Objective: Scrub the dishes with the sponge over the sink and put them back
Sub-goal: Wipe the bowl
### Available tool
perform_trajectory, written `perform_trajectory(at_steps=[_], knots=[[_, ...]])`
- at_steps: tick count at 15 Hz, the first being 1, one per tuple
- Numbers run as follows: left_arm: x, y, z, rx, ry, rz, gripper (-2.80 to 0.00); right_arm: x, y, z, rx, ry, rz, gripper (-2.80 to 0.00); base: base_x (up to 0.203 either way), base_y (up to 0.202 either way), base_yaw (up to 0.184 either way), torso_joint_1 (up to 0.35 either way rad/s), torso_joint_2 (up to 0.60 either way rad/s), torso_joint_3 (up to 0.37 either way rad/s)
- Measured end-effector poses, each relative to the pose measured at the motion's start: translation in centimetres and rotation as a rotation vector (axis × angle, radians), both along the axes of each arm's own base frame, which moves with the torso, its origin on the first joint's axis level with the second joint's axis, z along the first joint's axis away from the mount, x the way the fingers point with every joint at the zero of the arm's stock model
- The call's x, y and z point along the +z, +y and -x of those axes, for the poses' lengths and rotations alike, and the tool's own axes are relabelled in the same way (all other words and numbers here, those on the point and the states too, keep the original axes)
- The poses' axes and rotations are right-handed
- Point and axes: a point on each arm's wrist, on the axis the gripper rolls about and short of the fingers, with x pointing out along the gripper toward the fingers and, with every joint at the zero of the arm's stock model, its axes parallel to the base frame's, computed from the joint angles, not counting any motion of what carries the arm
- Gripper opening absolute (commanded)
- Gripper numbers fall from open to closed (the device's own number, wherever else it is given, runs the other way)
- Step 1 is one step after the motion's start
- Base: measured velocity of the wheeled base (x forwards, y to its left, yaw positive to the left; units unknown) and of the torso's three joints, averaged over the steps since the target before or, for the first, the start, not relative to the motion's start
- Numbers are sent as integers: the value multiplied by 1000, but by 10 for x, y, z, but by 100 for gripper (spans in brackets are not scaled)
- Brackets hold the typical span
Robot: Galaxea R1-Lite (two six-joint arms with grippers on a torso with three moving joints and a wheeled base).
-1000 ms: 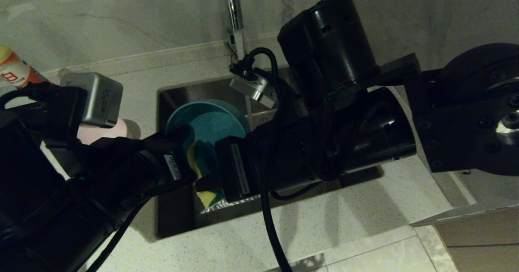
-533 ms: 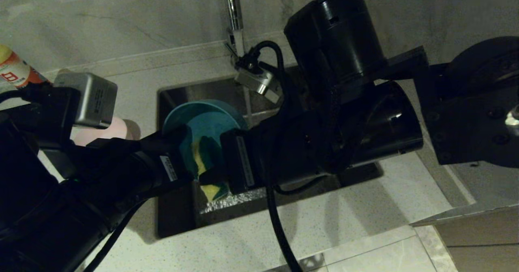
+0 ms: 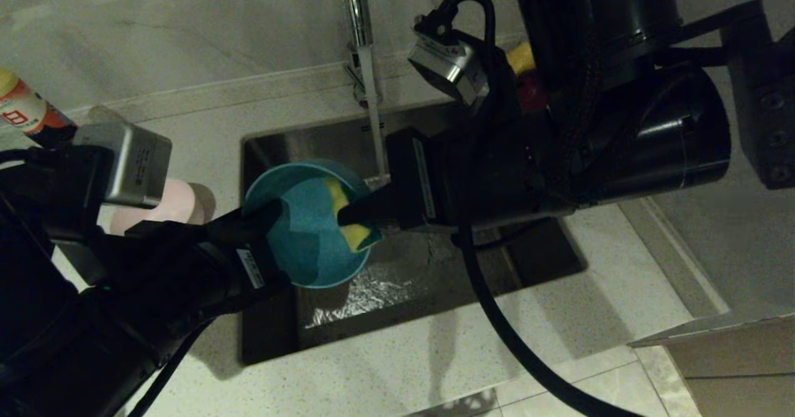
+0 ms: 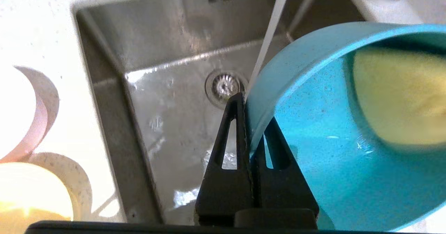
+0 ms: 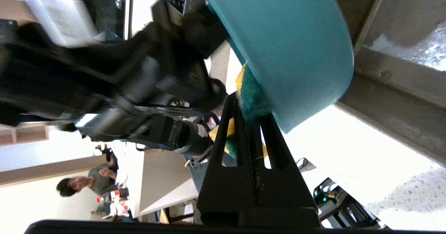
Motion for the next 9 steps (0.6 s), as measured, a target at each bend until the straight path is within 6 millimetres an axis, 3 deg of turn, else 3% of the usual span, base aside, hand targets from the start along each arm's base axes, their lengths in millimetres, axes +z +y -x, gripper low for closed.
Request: perform_trajectory(at_steps=[4,9], knots=[[-14,-1,-6,14,44,-38,-280,15,-10,11,9,-37,-35,-280,0,0,0,0,0,0],[-24,-9,-41,99,98,-27,-280,41,-37,31,13,-96,-81,-280,0,0,0,0,0,0]])
